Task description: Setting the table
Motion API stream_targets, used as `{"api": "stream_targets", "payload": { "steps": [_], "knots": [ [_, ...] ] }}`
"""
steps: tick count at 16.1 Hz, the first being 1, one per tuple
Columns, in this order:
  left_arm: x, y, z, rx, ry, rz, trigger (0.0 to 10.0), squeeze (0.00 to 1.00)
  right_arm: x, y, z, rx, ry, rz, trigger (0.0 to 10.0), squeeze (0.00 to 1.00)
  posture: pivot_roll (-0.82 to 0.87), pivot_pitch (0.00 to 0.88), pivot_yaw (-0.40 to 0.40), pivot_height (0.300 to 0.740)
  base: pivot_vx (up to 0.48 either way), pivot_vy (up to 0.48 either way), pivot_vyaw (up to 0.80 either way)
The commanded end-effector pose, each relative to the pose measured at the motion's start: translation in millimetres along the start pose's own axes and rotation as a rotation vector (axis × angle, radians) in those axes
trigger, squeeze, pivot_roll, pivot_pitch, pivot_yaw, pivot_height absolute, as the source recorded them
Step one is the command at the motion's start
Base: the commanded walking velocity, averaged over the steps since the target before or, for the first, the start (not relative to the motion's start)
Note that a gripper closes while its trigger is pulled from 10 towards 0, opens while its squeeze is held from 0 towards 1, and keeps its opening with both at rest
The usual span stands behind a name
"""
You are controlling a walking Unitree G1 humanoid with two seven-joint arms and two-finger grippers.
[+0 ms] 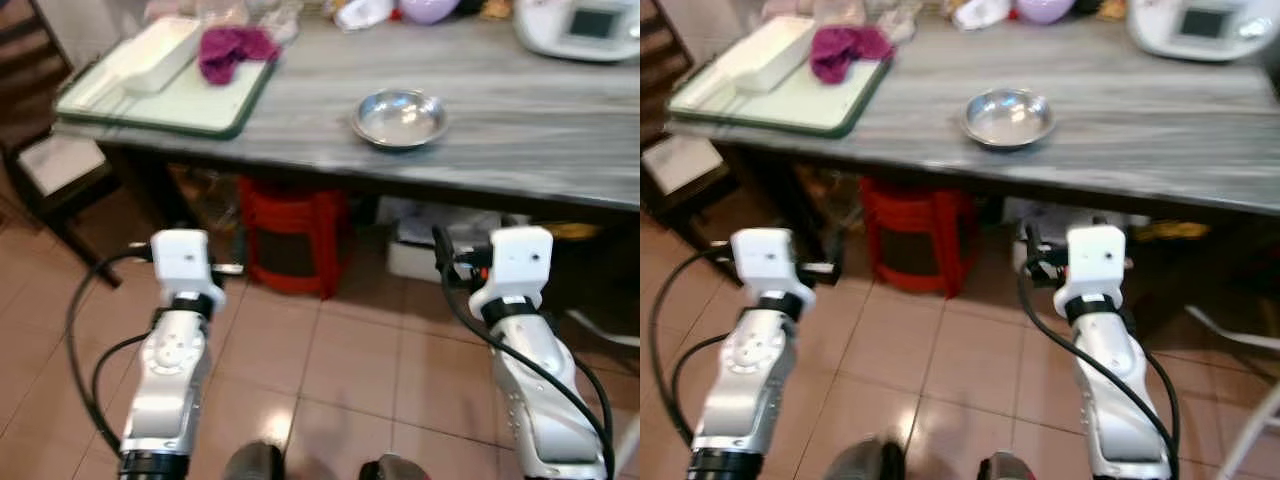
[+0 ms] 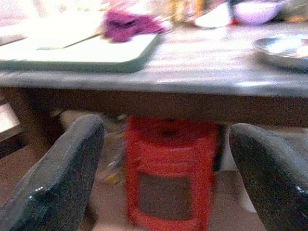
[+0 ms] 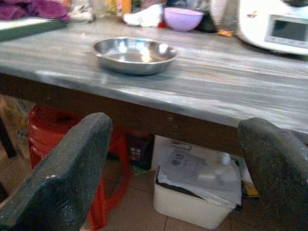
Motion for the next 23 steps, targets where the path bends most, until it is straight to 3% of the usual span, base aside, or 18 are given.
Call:
{"api": "stream_targets", "payload": {
  "steps": [1, 8, 12, 18, 23],
  "knots": [
    [-5.0, 0.5, -1, 0.005, -0.002, -0.002, 10.0, 0.0, -3.3, -1.7, -3, -0.014, 0.027, 0.004, 10.0, 0.0, -0.2, 0.201, 0.012, 0.74, 0.0, 0.0, 0.0],
    [0.5, -1.0, 4, 0.032, -0.03, -0.041, 10.0, 0.0, -4.5, 0.3, -5, -0.004, -0.025, 0.001, 10.0, 0.0, -0.19, 0.208, 0.009, 0.74, 0.0, 0.0, 0.0],
    [4.1, 0.2, -3, -0.022, -0.064, -0.004, 10.0, 0.0, -10.1, -3.0, -6, -0.029, 0.013, 0.039, 10.0, 0.0, -0.2, 0.211, 0.003, 0.74, 0.0, 0.0, 0.0],
    [6.2, 0.1, -2, -0.01, -0.064, -0.027, 10.0, 0.0, -8.9, -2.1, -6, -0.039, 0.042, 0.041, 10.0, 0.0, -0.2, 0.21, 0.001, 0.74, 0.0, 0.0, 0.0],
    [9.7, 0.7, -1, -0.003, -0.065, -0.057, 10.0, 0.0, -7.6, -1.5, -6, -0.044, 0.044, 0.038, 10.0, 0.0, -0.21, 0.209, -0.001, 0.74, 0.0, 0.0, -0.44]
  ]
}}
Point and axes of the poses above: a point about 5 cm out from each wrist's last joint towards the gripper, its own y axis pointing out of the wrist towards the gripper, its own z axis along the axis of the wrist's last joint, x = y × z, the point moved 3 cm from there along y, pointing out of the wrist towards the gripper, and after that the axes turned 12 degrees about y, right-handed, at the moved point
